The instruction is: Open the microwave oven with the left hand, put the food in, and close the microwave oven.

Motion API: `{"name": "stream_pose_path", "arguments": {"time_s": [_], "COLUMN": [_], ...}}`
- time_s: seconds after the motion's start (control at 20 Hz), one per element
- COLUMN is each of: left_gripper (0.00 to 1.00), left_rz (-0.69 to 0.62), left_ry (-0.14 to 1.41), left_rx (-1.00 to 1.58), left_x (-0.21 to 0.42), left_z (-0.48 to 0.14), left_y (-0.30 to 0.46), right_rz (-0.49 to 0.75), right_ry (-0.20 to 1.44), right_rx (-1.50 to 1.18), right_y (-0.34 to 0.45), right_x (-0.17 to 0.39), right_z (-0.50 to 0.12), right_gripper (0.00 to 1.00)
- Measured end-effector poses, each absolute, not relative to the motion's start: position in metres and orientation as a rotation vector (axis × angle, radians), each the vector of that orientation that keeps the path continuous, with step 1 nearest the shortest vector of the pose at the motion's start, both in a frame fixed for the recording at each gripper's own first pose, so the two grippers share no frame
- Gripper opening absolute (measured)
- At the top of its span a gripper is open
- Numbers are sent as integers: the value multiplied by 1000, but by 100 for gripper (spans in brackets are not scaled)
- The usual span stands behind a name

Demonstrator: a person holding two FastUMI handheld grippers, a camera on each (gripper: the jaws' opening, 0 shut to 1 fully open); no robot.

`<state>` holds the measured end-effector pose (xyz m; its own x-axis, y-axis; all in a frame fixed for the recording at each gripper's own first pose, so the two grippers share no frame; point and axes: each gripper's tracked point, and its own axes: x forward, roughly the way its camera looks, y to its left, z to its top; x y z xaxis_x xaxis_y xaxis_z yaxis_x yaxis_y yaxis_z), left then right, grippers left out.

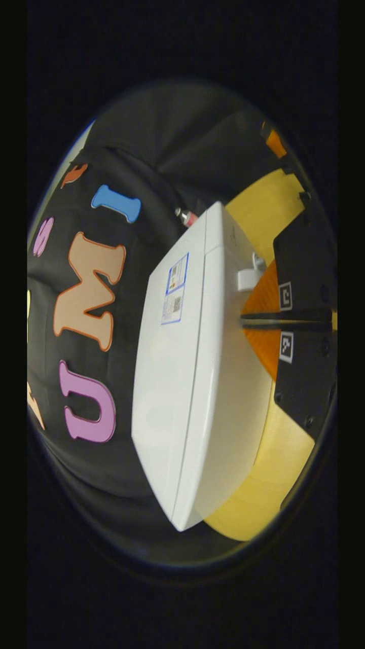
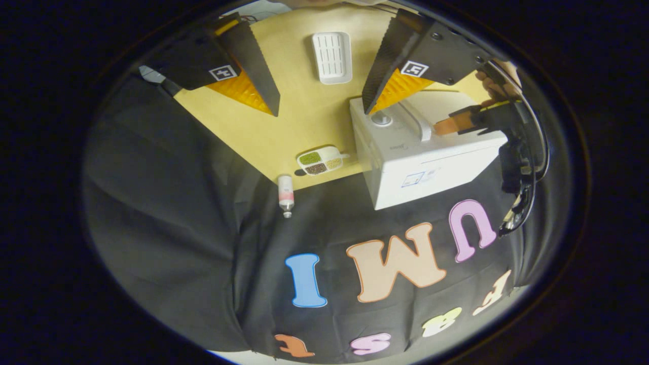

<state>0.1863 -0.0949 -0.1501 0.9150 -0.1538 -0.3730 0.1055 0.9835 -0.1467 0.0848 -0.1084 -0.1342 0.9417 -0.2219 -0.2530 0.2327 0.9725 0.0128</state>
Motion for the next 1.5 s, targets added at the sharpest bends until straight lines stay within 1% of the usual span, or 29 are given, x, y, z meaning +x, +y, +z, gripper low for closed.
{"name": "stream_pose_path", "arguments": {"time_s": [0.05, 0.1, 0.15, 0.2, 0.25, 0.3, 0.35, 0.4, 0.5, 0.55, 0.6, 0.65, 0.7, 0.8, 0.85, 0.95, 1.0, 1.05, 1.1, 1.15, 1.2, 1.25, 1.3, 1.35, 1.45, 1.5], "left_gripper": [6, 1, 5, 5, 1, 6, 2, 5, 5, 5, 5, 5, 5, 5, 6, 8, 17, 22, 25, 46, 59, 90, 100, 95, 95, 95], "left_rz": [-145, -154, -161, -163, -152, -137, -131, -125, -124, -117, -104, -93, -91, -93, -91, -77, -66, -63, -50, -32, -8, 28, 61, 83, 105, 109], "left_ry": [383, 380, 389, 389, 382, 360, 341, 330, 324, 326, 327, 327, 326, 320, 308, 269, 245, 229, 220, 206, 188, 171, 150, 126, 84, 68], "left_rx": [-118, -115, -113, -105, -101, -88, -68, -55, -69, -78, -81, -83, -80, -57, -39, 6, 25, 40, 55, 65, 78, 93, 110, 123, 138, 136], "left_x": [188, 190, 188, 187, 186, 185, 183, 178, 163, 155, 147, 140, 134, 122, 116, 102, 97, 90, 84, 79, 74, 73, 67, 62, 56, 54], "left_z": [-149, -148, -150, -149, -148, -143, -140, -138, -136, -136, -136, -135, -134, -128, -123, -109, -103, -99, -94, -88, -80, -74, -64, -55, -39, -34], "left_y": [-94, -94, -94, -93, -91, -87, -84, -81, -76, -71, -64, -57, -51, -39, -33, -18, -10, -5, 4, 11, 20, 31, 41, 48, 55, 57], "right_rz": [-233, -234, -236, -236, -236, -235, -233, -229, -221, -219, -219, -219, -217, -210, -204, -201, -201, -196, -191, -184, -175, -166, -152, -136, -105, -94], "right_ry": [251, 247, 245, 246, 245, 243, 237, 234, 226, 222, 221, 221, 220, 216, 211, 198, 194, 188, 180, 170, 158, 143, 126, 108, 72, 58], "right_rx": [43, 45, 49, 53, 56, 58, 57, 54, 52, 46, 34, 20, 8, -6, -12, -33, -44, -50, -55, -59, -66, -73, -76, -76, -74, -75], "right_y": [-108, -109, -109, -109, -108, -107, -105, -102, -98, -95, -95, -94, -94, -91, -88, -87, -86, -84, -81, -77, -73, -68, -62, -56, -43, -37], "right_x": [84, 83, 82, 81, 79, 78, 78, 77, 75, 75, 74, 74, 74, 74, 74, 75, 76, 77, 77, 78, 79, 79, 78, 79, 77, 77], "right_z": [-132, -132, -130, -131, -131, -129, -127, -125, -120, -119, -118, -117, -116, -111, -107, -102, -100, -97, -92, -88, -83, -77, -70, -63, -49, -43], "right_gripper": [100, 100, 100, 92, 100, 92, 92, 100, 100, 92, 92, 100, 92, 92, 100, 100, 92, 100, 92, 100, 92, 92, 92, 92, 92, 100]}}
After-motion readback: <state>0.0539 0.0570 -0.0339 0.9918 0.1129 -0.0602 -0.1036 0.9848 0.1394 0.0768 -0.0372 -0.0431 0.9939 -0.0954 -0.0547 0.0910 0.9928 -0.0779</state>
